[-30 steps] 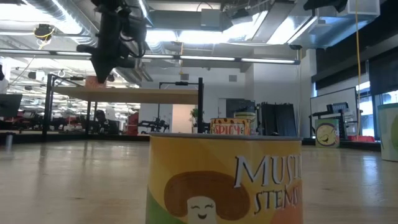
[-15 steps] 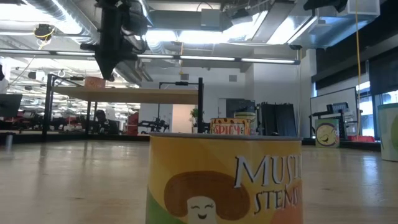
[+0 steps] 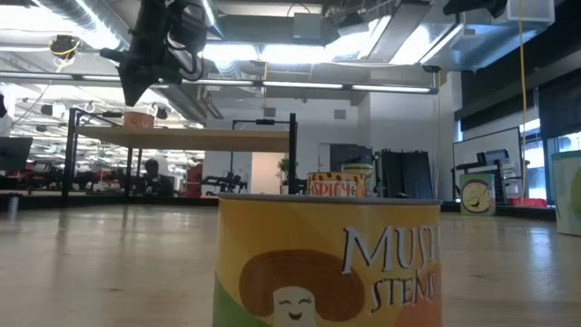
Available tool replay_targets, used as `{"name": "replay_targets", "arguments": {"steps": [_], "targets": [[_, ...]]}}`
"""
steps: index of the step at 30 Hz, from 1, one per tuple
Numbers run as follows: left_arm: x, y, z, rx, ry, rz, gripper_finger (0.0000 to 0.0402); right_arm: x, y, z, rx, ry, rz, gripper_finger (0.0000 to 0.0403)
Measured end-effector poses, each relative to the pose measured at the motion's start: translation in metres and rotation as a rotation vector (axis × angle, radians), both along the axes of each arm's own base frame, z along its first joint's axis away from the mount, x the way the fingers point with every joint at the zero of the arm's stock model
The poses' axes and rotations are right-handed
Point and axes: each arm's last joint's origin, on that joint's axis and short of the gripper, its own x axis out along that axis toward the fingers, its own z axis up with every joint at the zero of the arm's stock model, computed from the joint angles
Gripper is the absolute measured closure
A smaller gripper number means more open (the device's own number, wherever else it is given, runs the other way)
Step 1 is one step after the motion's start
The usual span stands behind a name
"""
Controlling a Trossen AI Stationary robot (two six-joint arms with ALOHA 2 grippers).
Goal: Pick and place cans onto a shelf
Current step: Put the canned meatballs on the shelf, then put the canned black beans on the shelf
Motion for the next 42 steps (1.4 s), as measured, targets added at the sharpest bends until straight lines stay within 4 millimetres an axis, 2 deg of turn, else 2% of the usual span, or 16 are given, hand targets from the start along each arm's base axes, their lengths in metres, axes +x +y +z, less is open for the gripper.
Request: {"name": "replay_targets", "arguments": {"steps": [8,14,28,34,38,42], "targets": [[-0.011,0.008,0.0,0.003,0.002,0.056,0.0401,0.0,0.0,0.0,0.002,-0.001,-0.001,0.0386],[-0.011,0.013,-0.001,0.013,-0.03,0.048,0.0402,0.0,0.0,0.0,0.002,-0.001,-0.001,0.0386],[0.003,0.035,-0.022,-0.003,0.004,0.019,0.0402,0.0,0.0,0.0,0.0,0.0,0.0,0.0386],[0.005,0.037,-0.023,0.0,-0.004,0.01,0.0402,0.0,0.0,0.0,0.0,0.001,0.0,0.0386],[0.013,0.029,-0.017,-0.021,-0.068,-0.042,0.0402,0.0,0.0,0.0,0.0,0.001,0.0,0.0386],[0.03,0.013,0.01,-0.001,-0.213,-0.137,0.0402,0.0,0.0,0.0,-0.001,0.002,0.001,0.0386]]}}
